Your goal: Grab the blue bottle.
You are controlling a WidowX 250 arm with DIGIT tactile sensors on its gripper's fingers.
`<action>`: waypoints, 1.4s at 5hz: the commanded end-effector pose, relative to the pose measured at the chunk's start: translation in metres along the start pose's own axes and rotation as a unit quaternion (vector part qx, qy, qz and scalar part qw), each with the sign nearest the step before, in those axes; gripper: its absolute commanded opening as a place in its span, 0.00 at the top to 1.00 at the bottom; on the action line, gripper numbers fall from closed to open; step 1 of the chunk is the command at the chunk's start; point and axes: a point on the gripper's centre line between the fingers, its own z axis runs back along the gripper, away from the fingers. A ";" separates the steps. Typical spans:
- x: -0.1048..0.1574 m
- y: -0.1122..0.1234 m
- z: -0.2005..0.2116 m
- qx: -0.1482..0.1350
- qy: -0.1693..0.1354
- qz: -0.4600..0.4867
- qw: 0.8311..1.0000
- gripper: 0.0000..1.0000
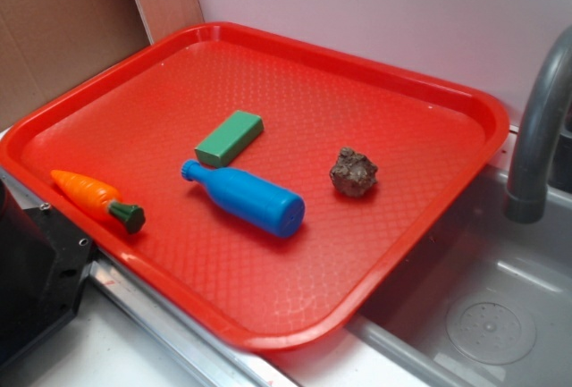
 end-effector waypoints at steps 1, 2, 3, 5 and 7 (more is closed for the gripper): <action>0.000 0.000 0.000 0.000 0.000 0.000 1.000 0.00; 0.015 -0.028 -0.044 -0.042 -0.039 -0.123 0.991 0.00; 0.027 -0.059 -0.089 -0.018 -0.004 -0.250 0.968 0.00; 0.028 -0.086 -0.153 -0.034 0.035 -0.481 0.875 0.00; 0.017 -0.070 -0.199 -0.061 0.046 -0.513 0.855 0.00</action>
